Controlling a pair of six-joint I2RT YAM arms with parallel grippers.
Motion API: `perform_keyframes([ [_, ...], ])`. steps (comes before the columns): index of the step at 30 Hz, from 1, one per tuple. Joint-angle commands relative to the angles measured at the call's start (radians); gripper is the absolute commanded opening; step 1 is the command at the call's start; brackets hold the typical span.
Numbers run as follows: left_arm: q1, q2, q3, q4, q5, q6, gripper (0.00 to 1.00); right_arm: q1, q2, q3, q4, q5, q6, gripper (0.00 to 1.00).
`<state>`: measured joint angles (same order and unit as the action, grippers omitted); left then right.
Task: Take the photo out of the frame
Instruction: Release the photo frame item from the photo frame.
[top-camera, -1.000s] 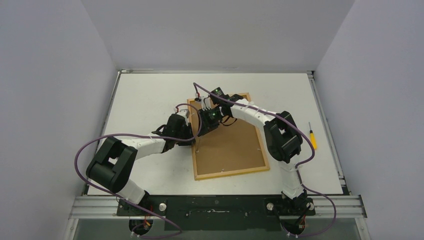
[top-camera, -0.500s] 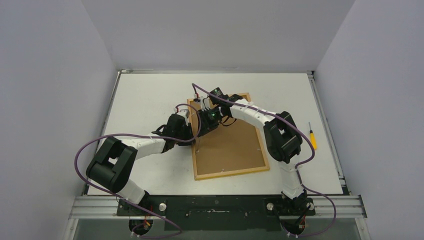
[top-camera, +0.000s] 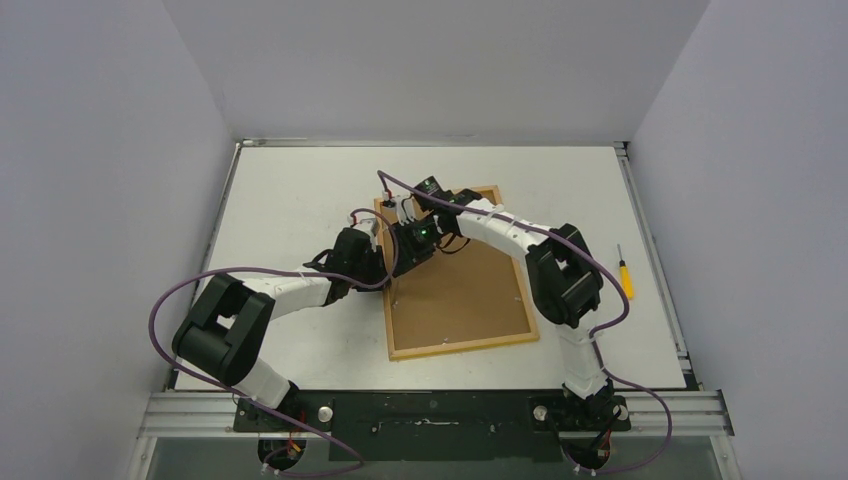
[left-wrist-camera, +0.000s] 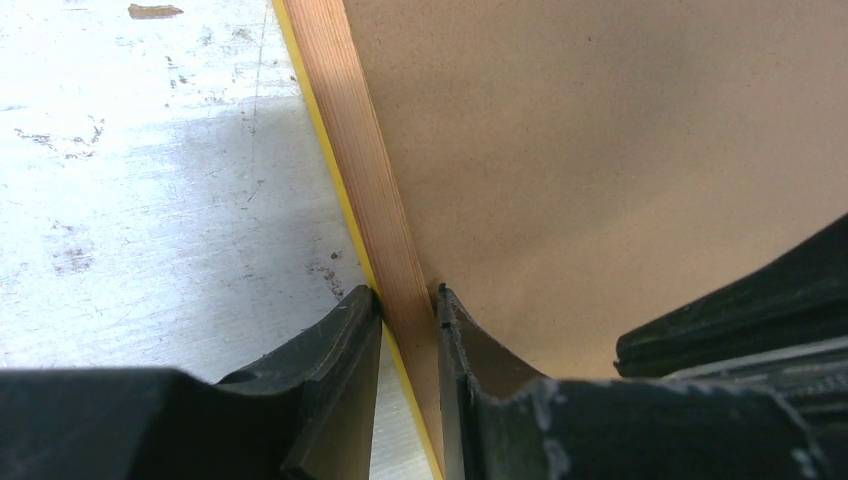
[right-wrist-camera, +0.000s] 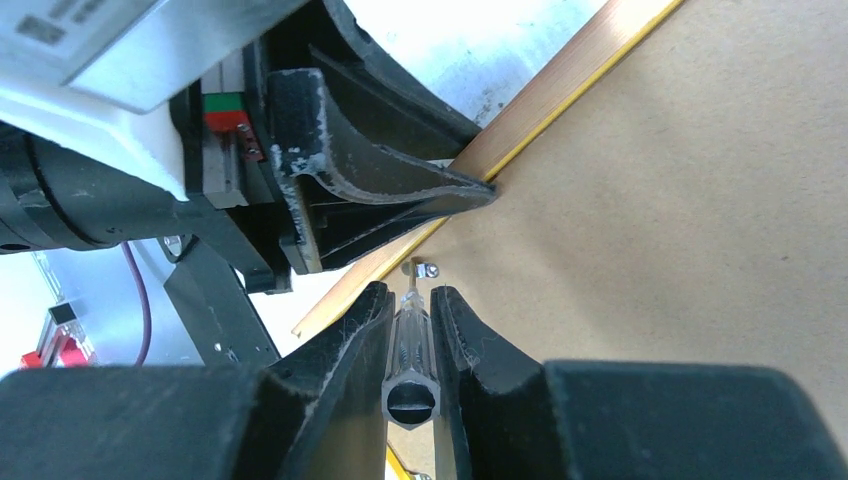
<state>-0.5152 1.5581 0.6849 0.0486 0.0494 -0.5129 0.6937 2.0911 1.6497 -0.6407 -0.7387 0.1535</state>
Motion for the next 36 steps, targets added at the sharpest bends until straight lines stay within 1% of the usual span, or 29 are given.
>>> perform_keyframes([
  [1,-0.004,-0.013,-0.004,0.005,0.016,0.023,0.00,0.070,0.024,-0.008,-0.111,-0.001,-0.058,0.06],
  [4,-0.003,-0.013,-0.004,0.004,0.014,0.023,0.00,0.086,0.022,-0.004,-0.137,-0.020,-0.096,0.08],
  [6,-0.003,-0.013,-0.004,0.005,0.014,0.023,0.00,0.098,0.016,0.002,-0.141,-0.004,-0.101,0.08],
  [10,-0.003,-0.013,-0.004,0.005,0.013,0.022,0.00,0.085,0.010,0.002,-0.122,0.013,-0.078,0.06],
  [21,-0.003,-0.021,-0.007,0.005,0.001,0.022,0.00,0.003,-0.101,-0.059,0.005,0.006,0.023,0.05],
  [36,-0.003,-0.039,-0.015,0.008,-0.006,0.021,0.00,-0.016,-0.186,-0.163,0.089,0.092,0.112,0.05],
])
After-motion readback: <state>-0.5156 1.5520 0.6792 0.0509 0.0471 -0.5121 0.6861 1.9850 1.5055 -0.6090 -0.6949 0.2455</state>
